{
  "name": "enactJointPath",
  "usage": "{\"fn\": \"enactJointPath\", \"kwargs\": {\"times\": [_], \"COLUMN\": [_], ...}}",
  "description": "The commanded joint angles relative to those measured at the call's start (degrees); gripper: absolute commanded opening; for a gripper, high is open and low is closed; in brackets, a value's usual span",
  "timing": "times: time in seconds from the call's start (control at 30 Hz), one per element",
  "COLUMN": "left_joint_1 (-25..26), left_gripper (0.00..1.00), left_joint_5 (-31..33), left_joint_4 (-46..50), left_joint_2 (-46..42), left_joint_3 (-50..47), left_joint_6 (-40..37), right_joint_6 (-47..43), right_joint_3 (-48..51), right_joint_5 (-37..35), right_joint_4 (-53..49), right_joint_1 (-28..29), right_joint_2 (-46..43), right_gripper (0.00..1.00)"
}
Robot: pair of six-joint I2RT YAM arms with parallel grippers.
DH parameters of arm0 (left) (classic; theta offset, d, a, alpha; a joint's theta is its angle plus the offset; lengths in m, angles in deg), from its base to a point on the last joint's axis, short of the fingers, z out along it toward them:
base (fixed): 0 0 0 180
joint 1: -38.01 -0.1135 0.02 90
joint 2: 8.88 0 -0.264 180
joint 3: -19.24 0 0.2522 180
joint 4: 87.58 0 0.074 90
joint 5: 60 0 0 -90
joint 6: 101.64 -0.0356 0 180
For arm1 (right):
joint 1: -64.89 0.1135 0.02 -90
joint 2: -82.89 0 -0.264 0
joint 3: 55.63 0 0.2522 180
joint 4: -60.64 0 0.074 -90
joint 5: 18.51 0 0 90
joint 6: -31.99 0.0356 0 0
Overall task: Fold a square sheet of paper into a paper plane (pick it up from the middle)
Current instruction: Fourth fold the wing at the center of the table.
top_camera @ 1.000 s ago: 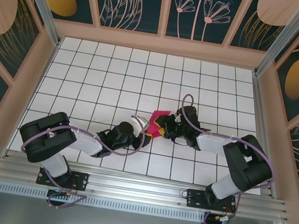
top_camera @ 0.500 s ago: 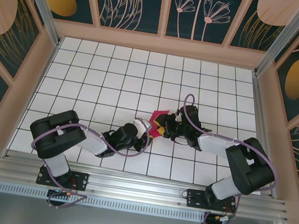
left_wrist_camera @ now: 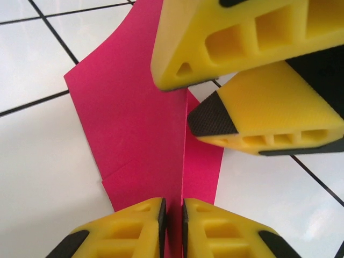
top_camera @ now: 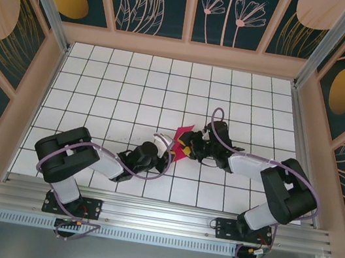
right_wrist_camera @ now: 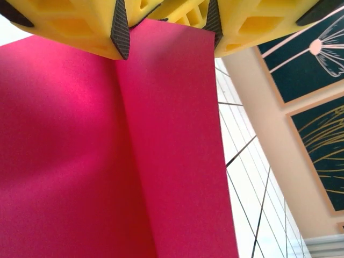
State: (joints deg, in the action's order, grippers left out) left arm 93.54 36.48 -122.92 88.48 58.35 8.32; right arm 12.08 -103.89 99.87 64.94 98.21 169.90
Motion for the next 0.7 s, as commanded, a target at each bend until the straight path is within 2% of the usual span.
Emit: {"fn": "enactJointPath", "kwargs": {"times": [0.0, 0.23, 0.47, 0.67], "left_joint_1": [0.5, 0.3, -0.2, -1.1], "left_gripper": [0.17, 0.16, 0.16, 0.15], "left_joint_5": [-0.5, -3.1, -6.1, -7.6], "left_joint_4": [-3.7, -6.1, -9.2, -13.6], "left_joint_2": [0.5, 2.6, 3.1, 5.1], "left_joint_3": [-1.3, -1.7, -1.8, -2.7], "left_joint_6": [5.9, 15.4, 26.5, 34.1], "right_joint_6": [-7.9, -18.1, -20.9, -22.9], "right_joint_3": [-1.8, -0.8, 2.7, 2.7], "right_joint_5": [-2.6, -4.8, -8.8, -7.1], "right_joint_4": [-3.5, -5.2, -2.8, -0.8], "right_joint_1": [-0.7, -1.5, -1.6, -1.6], "right_joint_2": [-2.1, -5.8, -7.5, -4.9], "right_gripper": [0.46, 0.56, 0.56, 0.52]}}
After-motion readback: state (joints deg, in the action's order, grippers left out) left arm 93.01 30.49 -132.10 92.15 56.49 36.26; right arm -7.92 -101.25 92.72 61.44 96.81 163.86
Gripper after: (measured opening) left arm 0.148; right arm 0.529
